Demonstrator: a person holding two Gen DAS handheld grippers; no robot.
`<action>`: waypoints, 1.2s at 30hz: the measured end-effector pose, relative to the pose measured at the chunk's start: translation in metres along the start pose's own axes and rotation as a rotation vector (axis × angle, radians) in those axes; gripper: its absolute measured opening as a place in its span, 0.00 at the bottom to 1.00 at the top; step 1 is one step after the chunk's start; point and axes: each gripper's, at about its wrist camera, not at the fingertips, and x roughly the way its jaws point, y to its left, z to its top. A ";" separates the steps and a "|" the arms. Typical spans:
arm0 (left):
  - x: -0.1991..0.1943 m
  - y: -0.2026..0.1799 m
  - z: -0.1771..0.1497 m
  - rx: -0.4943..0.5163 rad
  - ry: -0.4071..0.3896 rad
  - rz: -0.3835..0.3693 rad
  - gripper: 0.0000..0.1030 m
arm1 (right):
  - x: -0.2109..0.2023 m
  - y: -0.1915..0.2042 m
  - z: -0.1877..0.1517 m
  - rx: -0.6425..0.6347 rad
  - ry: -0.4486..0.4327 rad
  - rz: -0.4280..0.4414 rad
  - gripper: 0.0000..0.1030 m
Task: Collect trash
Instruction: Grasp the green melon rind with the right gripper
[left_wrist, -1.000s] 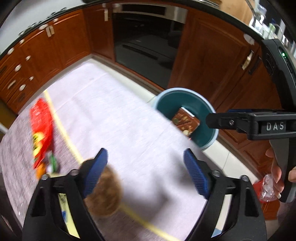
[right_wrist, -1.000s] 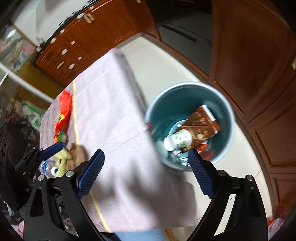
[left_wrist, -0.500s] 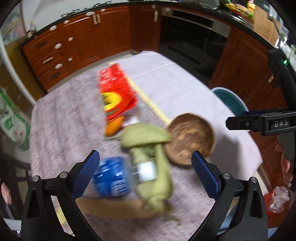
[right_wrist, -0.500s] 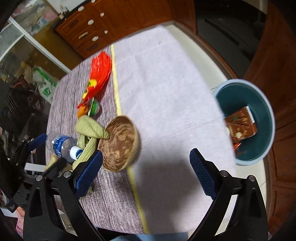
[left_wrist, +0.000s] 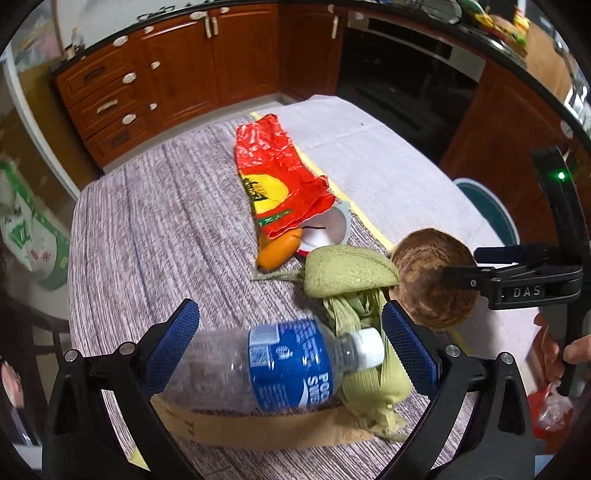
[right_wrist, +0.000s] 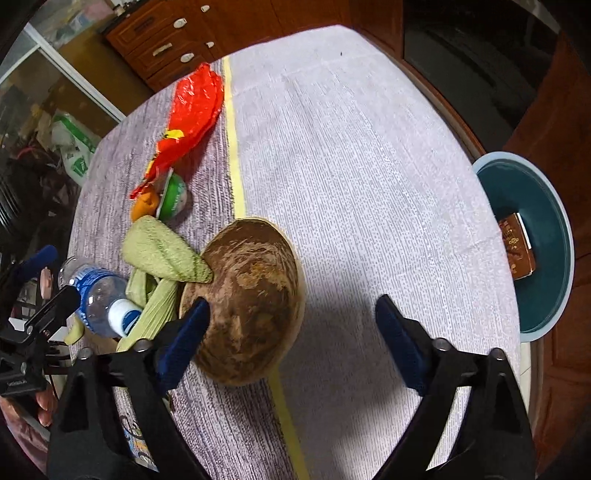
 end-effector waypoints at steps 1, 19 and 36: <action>0.004 -0.003 0.001 0.012 0.007 0.005 0.96 | 0.002 -0.001 0.001 0.003 0.009 -0.001 0.80; 0.001 0.045 -0.018 -0.035 0.041 0.032 0.96 | 0.020 0.109 0.032 -0.400 0.015 0.053 0.80; -0.010 0.029 -0.022 -0.031 0.017 -0.006 0.96 | 0.004 0.103 0.018 -0.363 0.027 0.080 0.33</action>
